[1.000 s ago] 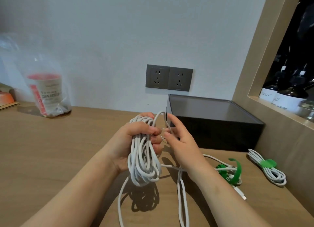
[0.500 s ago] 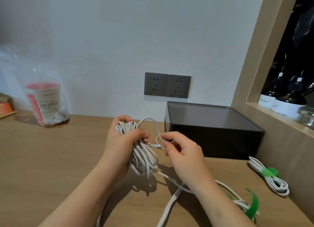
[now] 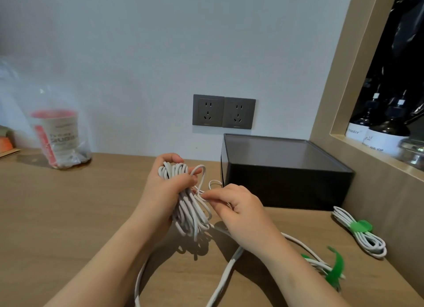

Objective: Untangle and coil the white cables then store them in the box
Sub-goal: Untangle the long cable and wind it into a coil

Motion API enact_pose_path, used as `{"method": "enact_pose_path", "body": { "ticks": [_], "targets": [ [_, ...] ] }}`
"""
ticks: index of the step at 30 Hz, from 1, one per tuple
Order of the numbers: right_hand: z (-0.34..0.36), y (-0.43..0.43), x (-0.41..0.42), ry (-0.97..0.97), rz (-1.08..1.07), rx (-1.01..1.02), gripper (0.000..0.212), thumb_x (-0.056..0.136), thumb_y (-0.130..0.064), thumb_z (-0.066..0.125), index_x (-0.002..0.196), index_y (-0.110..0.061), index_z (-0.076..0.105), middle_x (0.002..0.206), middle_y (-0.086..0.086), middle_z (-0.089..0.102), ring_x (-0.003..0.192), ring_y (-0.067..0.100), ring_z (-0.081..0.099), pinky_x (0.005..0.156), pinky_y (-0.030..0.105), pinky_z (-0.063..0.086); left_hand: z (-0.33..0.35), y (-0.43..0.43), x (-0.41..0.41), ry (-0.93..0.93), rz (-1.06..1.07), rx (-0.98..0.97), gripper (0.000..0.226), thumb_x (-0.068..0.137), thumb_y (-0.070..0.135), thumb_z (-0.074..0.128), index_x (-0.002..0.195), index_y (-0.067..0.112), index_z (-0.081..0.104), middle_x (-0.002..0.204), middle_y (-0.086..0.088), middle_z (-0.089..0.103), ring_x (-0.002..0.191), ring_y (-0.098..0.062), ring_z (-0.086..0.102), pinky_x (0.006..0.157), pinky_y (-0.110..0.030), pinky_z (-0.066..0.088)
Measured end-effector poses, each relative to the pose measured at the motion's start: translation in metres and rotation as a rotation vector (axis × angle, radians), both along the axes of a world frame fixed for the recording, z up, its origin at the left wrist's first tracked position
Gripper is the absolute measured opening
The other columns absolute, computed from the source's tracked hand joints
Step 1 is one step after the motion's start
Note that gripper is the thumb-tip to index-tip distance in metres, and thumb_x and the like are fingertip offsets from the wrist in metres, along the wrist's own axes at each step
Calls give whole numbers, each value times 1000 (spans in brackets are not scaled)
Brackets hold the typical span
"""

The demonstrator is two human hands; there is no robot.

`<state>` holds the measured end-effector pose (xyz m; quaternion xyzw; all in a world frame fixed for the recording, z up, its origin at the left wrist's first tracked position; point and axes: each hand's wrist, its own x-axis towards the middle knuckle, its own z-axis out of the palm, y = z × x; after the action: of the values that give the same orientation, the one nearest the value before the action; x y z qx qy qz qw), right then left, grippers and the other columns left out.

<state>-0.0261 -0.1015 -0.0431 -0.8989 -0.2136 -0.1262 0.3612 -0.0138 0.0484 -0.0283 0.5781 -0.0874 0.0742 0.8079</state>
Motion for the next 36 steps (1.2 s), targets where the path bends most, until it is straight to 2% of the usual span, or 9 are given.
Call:
{"method": "enact_pose_path", "body": {
  "ticks": [3,9,15,20,23,26,29,32,36],
  "targets": [
    [0,-1,0,-3,12,-36,29,98,-22,43,117,-34,62,87,-28,44,98,1,41,85,18,36,1,0,0,10,5,41,36,81,-14,53,94,19,48,83,-8,64,67,-20,61,57,-32,51],
    [0,0,-2,-42,8,-32,29,98,-23,42,115,-34,63,92,-17,49,96,5,38,83,18,34,1,-1,0,38,-6,-6,35,81,-15,54,92,17,50,94,-18,61,85,-21,69,72,-37,52],
    [2,1,-3,-10,37,-49,30,98,-21,41,116,-36,61,95,-16,51,96,3,37,81,16,33,3,0,0,73,5,-72,34,82,-14,49,94,17,49,82,-16,59,70,-25,66,67,-39,54],
    [2,0,-2,-6,24,-76,31,98,-21,41,118,-36,60,91,-22,47,94,2,36,78,12,31,3,0,-1,55,-60,-125,34,83,-14,47,96,17,46,85,-17,59,80,-32,70,69,-40,57],
    [1,2,-2,-28,19,-91,30,98,-23,42,117,-35,62,95,-15,53,93,3,37,77,12,31,2,-1,0,45,-41,-118,34,83,-15,49,94,17,45,81,-14,56,71,-27,70,61,-36,58],
    [1,3,-2,-46,12,-57,26,96,-24,46,111,-34,65,94,-11,57,92,5,40,76,12,32,2,-1,1,46,-36,-115,35,83,-14,50,94,19,45,84,-16,56,62,-21,67,63,-37,56],
    [2,4,-4,-35,-22,1,20,94,-26,50,106,-30,66,84,-22,51,89,-1,43,73,9,34,1,0,3,60,-33,-142,36,83,-14,50,94,20,46,83,-16,56,62,-23,65,65,-40,56],
    [2,2,-4,4,-83,71,7,89,-34,57,90,-30,62,82,-19,53,81,-2,51,66,8,40,0,2,5,59,3,-185,37,82,-16,50,93,19,46,80,-14,55,63,-26,64,63,-43,59],
    [2,-3,-1,26,-197,35,28,83,-47,59,75,-21,60,73,-5,56,70,10,53,58,17,40,0,3,7,75,30,-263,35,83,-15,46,91,19,47,73,-12,55,59,-28,59,54,-40,58]
  ]
}}
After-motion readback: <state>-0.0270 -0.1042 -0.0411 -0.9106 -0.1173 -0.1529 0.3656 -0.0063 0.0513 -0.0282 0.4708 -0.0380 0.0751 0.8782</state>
